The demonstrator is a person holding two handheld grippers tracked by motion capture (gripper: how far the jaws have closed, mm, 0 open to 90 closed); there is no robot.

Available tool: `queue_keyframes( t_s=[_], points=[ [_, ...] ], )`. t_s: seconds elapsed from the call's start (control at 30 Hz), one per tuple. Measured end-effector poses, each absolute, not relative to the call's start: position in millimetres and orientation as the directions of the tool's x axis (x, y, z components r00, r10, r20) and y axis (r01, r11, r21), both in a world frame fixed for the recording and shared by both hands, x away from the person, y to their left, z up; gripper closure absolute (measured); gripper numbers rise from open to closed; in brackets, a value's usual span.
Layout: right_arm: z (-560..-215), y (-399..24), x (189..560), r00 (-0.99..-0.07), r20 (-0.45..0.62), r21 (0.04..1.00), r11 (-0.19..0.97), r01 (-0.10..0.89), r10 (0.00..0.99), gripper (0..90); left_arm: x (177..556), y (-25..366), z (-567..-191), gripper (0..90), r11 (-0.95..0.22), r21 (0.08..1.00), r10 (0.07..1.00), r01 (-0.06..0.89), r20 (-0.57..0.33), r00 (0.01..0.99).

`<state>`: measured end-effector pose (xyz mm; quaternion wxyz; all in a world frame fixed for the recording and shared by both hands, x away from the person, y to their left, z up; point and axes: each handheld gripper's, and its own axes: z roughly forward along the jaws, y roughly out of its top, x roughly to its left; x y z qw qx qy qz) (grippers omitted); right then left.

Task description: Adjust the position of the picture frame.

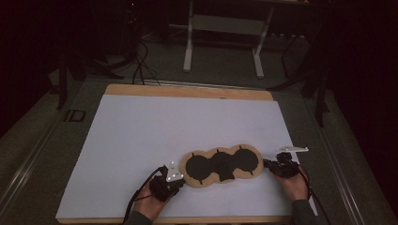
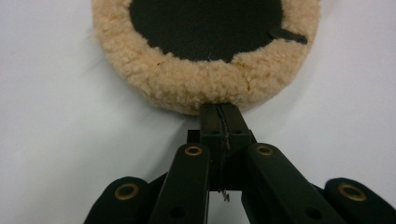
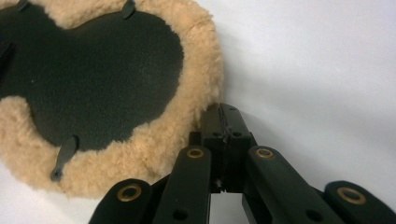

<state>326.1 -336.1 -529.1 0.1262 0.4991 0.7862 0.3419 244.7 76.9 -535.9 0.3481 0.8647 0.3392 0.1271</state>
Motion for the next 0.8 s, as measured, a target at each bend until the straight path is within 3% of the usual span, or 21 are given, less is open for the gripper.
queue_keyframes(
  t_s=[0.23,0.8],
  points=[
    [-529,-330,325,-0.504,0.133,0.659,0.303,0.688,0.854,90.0,251,85,-536,90.0,-0.494,0.688,0.714,0.532,-0.028,0.699],
    [-525,-316,320,-0.576,0.104,0.652,0.382,0.655,0.811,90.0,240,75,-535,90.0,-0.539,0.683,0.662,0.492,-0.016,0.749]
  ],
)
